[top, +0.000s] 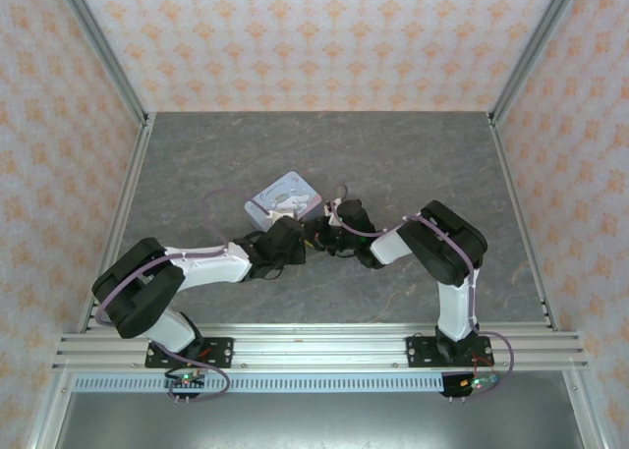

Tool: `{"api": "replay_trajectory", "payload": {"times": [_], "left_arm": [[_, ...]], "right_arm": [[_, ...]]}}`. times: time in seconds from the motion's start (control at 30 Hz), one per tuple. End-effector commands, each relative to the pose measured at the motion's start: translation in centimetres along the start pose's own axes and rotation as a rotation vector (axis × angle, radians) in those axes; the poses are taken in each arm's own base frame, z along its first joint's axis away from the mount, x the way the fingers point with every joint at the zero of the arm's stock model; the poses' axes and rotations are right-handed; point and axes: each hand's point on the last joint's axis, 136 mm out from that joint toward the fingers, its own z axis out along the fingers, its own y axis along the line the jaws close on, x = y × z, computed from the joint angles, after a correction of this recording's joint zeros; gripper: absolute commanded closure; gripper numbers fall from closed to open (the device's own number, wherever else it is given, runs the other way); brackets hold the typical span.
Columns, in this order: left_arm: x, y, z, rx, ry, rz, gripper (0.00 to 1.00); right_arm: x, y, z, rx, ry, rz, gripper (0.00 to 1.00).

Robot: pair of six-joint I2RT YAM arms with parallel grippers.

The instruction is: Unlock the padlock with the key

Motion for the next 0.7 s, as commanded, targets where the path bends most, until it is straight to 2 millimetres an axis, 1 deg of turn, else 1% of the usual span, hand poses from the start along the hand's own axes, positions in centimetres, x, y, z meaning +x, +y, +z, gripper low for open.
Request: {"api": "replay_trajectory", "payload": {"times": [0.0,0.03,0.07,0.1,0.13,0.23,0.33,0.43,0.5,0.57,0.67], "left_arm": [[0.1,0.7,-0.1,-0.031,-0.017,0.02,0.9],[0.0,0.3,-0.4,-0.003,-0.027,0.003,0.78],[-0.2,0.0,-0.8,0.026,-0.037,-0.011,0.71],[-0.3,-0.3,-1.2,0.049,-0.045,-0.022,0.67],[-0.7,-0.6,-1.8,0.069,-0.057,-0.035,0.59],[-1.7,-1.1,-3.5,0.126,-0.086,-0.078,0.48],[-3.1,-1.3,-5.3,0.178,-0.112,-0.129,0.43],[-4.4,-1.0,-6.7,0.207,-0.133,-0.178,0.41],[-5.2,-0.1,-7.5,0.181,-0.144,-0.192,0.38],[-5.8,1.2,-7.9,0.123,-0.151,-0.195,0.37],[-6.2,3.2,-7.9,0.02,-0.129,-0.186,0.36]], "right_arm": [[1.8,-2.9,-0.2,0.113,0.033,0.057,1.0],[1.8,-3.2,-0.2,0.119,0.031,0.058,1.0],[1.8,-3.4,-0.2,0.123,0.032,0.059,1.0],[1.8,-3.5,-0.2,0.124,0.029,0.059,1.0],[1.8,-3.5,-0.2,0.124,0.028,0.056,1.0],[1.8,-3.9,-0.3,0.136,0.028,0.051,1.0],[1.9,-4.2,-0.4,0.149,0.03,0.044,1.0],[2.0,-4.8,-0.6,0.173,0.036,0.033,1.0],[2.1,-5.2,-0.8,0.188,0.039,0.024,1.0],[2.2,-5.6,-1.0,0.21,0.041,0.016,1.0],[2.3,-6.4,-1.4,0.243,0.048,0.001,1.0]]}}
